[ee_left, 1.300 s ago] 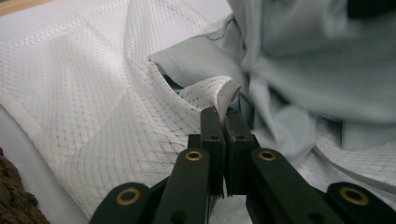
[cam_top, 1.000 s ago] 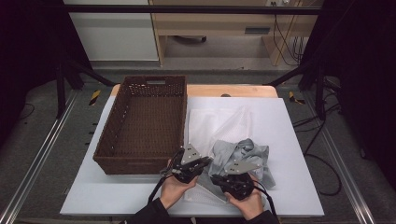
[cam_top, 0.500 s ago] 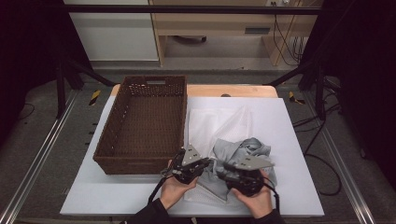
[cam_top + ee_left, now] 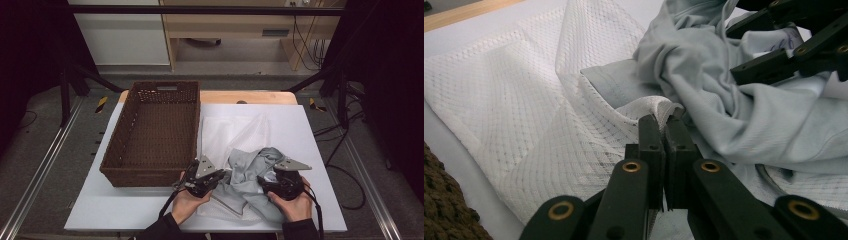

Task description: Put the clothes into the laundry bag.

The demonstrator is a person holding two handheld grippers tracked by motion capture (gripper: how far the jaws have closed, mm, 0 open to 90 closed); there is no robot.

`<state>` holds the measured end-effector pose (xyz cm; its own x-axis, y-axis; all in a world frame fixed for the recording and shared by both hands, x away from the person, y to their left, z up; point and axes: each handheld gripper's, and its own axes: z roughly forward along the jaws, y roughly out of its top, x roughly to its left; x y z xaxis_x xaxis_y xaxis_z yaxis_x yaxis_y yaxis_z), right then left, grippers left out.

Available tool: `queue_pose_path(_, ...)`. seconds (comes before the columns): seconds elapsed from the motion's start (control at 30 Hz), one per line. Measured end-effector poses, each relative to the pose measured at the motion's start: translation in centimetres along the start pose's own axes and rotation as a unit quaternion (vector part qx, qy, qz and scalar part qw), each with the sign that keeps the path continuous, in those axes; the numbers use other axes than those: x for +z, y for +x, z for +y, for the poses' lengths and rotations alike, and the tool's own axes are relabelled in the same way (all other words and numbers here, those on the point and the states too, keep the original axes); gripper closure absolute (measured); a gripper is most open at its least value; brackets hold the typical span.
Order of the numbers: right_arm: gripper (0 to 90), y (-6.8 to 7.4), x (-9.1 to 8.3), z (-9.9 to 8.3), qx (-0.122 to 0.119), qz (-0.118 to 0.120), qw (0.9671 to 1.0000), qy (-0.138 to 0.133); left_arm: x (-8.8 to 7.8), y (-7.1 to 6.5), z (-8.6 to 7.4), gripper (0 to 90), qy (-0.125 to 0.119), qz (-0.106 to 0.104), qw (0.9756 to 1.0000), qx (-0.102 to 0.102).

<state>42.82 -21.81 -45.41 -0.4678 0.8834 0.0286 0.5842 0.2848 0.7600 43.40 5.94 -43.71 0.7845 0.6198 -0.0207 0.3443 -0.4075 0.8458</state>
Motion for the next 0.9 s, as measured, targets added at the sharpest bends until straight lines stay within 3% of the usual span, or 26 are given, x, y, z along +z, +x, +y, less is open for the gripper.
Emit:
queue_pose_path(0.1,33.8,0.1,0.3,-0.2,0.005,-0.004,1.0,-0.007,0.1,0.0,0.0,87.8,0.002,0.0,1.0,0.0)
queue_pose_path(0.17,53.2,0.1,0.4,-0.4,0.0,0.012,0.9998,-0.016,0.1,-0.1,0.0,87.8,0.003,0.0,1.0,0.001)
queue_pose_path(0.23,65.8,0.0,0.4,-0.4,0.007,0.025,0.9996,-0.012,0.1,-0.1,0.0,87.8,0.003,0.0,1.0,0.0)
queue_pose_path(0.3,72.6,-0.1,0.2,-0.3,0.005,0.029,0.9995,-0.014,0.1,0.0,0.0,87.8,0.003,-0.001,1.0,-0.001)
queue_pose_path(0.53,74.8,1.4,-2.2,0.6,-0.032,0.037,0.9963,-0.071,0.1,0.1,0.0,87.9,0.003,0.002,1.0,-0.004)
queue_pose_path(0.6,74.7,2.4,-3.2,1.1,-0.05,0.064,0.9922,-0.095,0.0,0.1,0.1,87.9,0.003,0.004,1.0,-0.007)
queue_pose_path(0.63,74.8,3.6,-3.8,1.5,-0.067,0.092,0.9878,-0.106,0.0,0.2,0.1,87.9,0.003,0.007,0.9999,-0.01)
queue_pose_path(0.7,74.9,4.6,-3.9,1.6,-0.083,0.123,0.9834,-0.104,-0.1,0.2,0.2,87.9,0.002,0.008,0.9999,-0.013)
queue_pose_path(0.8,75.2,6.3,-3.2,1.6,-0.102,0.169,0.977,-0.081,-0.3,0.1,0.3,88.0,0.0,0.009,0.9999,-0.012)
queue_pose_path(0.9,75.5,7.8,-1.2,1.1,-0.113,0.19,0.9743,-0.043,-0.5,0.1,0.5,88.1,-0.003,0.009,0.9999,-0.011)
